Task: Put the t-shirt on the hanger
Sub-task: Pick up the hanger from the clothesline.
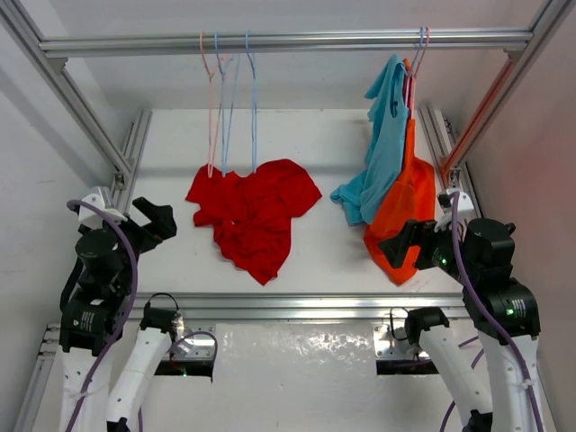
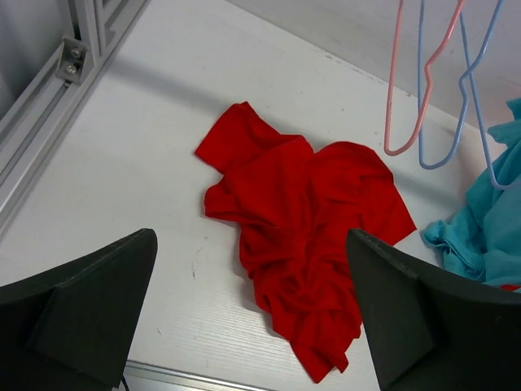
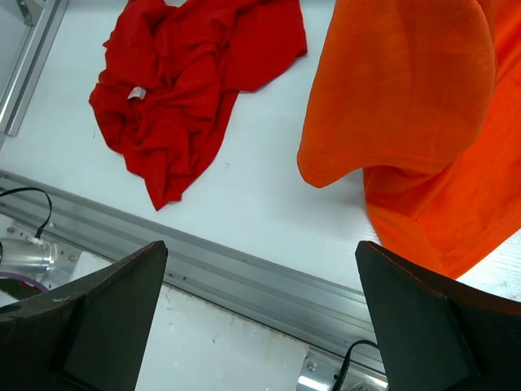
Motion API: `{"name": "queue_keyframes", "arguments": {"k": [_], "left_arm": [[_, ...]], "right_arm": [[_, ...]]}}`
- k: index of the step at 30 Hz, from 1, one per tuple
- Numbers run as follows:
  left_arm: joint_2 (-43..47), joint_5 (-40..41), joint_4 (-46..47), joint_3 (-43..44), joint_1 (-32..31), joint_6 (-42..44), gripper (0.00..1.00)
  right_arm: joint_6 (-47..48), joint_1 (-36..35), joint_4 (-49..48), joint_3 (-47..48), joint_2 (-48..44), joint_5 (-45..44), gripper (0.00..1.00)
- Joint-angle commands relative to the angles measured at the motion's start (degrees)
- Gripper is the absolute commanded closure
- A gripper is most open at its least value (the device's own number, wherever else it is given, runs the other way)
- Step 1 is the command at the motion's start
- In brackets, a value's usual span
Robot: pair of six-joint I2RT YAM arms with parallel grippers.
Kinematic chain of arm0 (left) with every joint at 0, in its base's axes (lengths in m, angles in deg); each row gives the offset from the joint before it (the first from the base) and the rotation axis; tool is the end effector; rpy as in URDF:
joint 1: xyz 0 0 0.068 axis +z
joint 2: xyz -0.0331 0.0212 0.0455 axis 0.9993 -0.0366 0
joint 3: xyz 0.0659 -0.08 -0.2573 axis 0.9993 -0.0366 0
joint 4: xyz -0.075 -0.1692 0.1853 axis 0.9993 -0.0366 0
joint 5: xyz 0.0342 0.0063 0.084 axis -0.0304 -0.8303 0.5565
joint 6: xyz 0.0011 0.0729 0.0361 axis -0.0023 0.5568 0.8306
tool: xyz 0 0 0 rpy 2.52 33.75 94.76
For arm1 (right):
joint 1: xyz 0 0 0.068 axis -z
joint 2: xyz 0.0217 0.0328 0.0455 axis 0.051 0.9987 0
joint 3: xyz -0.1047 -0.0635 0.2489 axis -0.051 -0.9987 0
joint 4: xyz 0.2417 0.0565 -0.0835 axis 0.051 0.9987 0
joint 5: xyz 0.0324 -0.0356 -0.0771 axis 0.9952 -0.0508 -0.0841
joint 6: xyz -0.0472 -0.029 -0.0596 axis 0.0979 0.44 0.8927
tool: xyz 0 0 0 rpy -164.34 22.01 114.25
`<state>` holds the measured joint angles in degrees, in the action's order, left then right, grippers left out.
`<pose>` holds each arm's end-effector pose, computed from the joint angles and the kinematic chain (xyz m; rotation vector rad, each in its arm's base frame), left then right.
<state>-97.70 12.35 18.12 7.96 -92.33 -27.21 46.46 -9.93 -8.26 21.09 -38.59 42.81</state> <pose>0.0983 0.0089 0.3595 -0.4357 1.7809 -0.0991 0.1012 0.0325 0.3446 0.0618 2.0702 0.5911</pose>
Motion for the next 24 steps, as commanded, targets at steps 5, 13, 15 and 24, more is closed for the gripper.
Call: {"name": "queue_keyframes", "arguments": {"k": [5, 13, 15, 24], "left_arm": [[0.0, -1.2, 2.6, 1.2, -0.1, -0.3, 0.0], [-0.1, -7.7, 3.0, 10.6, -0.1, 2.7, 0.0], [-1.8, -16.3, 5.1, 17.8, 0.0, 3.3, 0.0], [-25.3, -37.5, 15.1, 33.1, 3.4, -0.9, 0.1]], "right_arm": [[-0.7, -0.4, -3.4, 0.5, -0.7, -2.2, 0.01], [-1.9, -0.4, -3.3, -0.3, 0.2, -2.0, 0.01], [-1.9, -0.4, -3.4, -0.2, 0.7, -2.2, 0.01], [-0.5, -0.4, -0.5, 3.7, 5.5, -0.7, 0.01]]}}
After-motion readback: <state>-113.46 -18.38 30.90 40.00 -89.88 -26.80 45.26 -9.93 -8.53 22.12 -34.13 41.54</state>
